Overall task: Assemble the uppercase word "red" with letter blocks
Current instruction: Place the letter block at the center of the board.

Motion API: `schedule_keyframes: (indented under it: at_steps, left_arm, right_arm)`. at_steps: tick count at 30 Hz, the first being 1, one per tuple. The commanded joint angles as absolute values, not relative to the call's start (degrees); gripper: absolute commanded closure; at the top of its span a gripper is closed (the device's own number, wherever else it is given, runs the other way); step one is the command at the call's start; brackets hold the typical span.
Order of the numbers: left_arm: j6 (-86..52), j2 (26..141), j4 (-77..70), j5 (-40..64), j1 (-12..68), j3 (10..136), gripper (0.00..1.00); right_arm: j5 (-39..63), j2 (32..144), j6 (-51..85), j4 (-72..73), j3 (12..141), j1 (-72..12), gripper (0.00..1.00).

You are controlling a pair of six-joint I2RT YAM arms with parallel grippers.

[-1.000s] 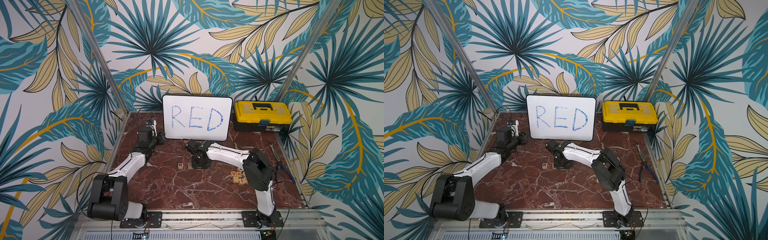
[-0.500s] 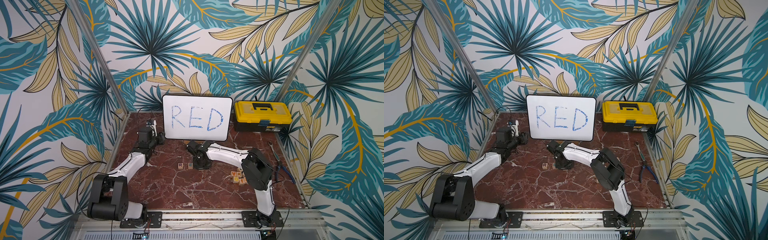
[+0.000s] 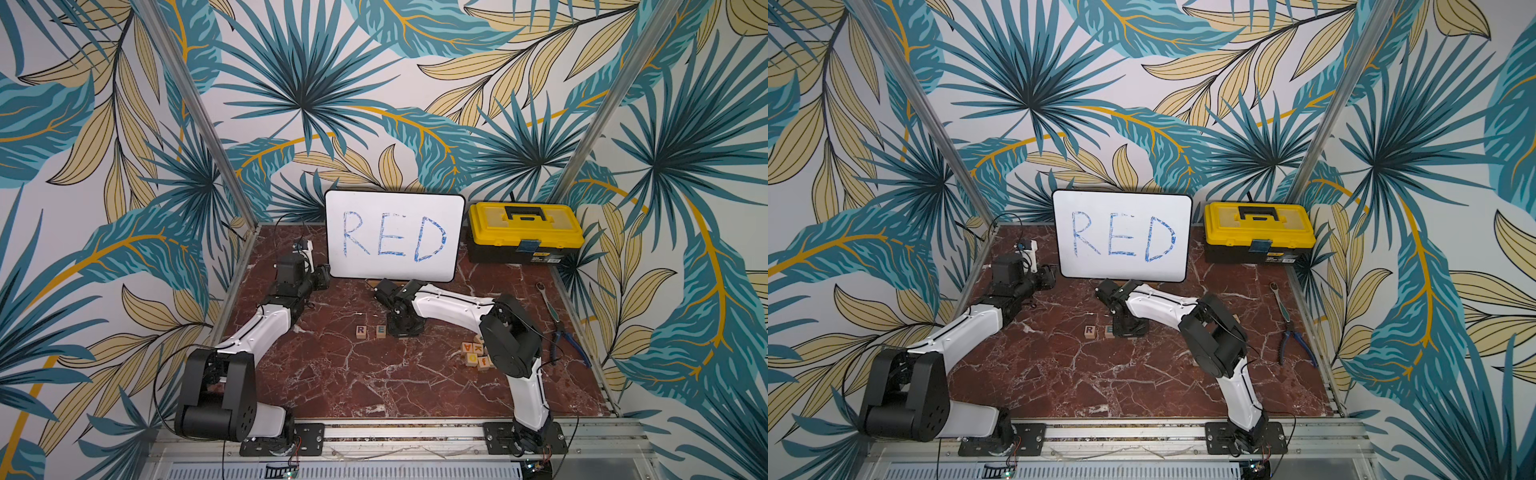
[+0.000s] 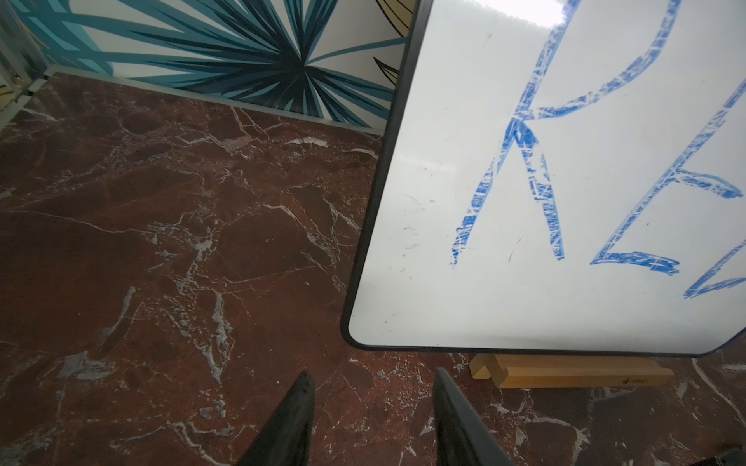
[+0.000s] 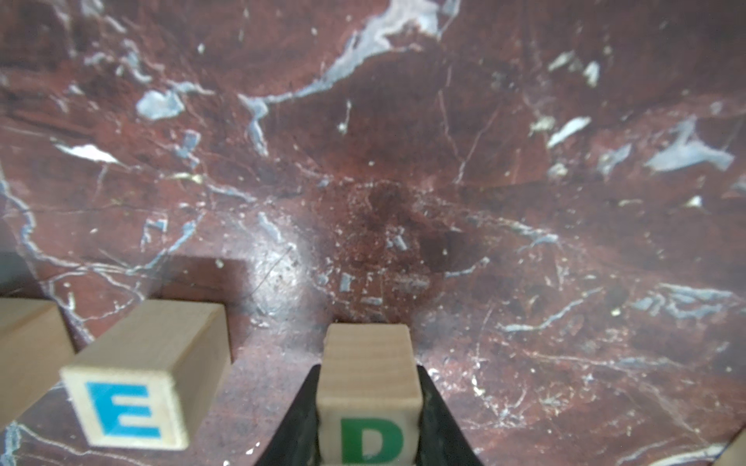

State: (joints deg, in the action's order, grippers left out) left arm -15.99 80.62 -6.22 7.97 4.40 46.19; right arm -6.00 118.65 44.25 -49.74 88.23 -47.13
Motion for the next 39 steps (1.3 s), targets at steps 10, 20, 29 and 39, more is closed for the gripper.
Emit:
schedule_keyframes:
  at_steps: [10,20,29,39]
  left_arm:
    - [-15.72,79.68,-7.36,8.07,3.79,44.84,0.52]
    - [-15.73,79.69,-7.36,8.05,3.78,44.80,0.52]
    - [-15.73,79.50,-7.32,8.02,3.78,44.71,0.52]
    - [-15.73,79.47,-7.34,8.12,3.78,44.74,0.52]
  right_arm:
    - [-5.73,120.85,43.24,-50.45,90.00,-46.71,0.66]
    - [-5.54,120.72,43.51,-50.50,89.91,-46.76,0.66]
    - [-5.45,120.75,43.41,-50.61,90.26,-46.76,0.66]
    - [-5.56,120.89,43.07,-50.63,90.53,-46.76,0.66]
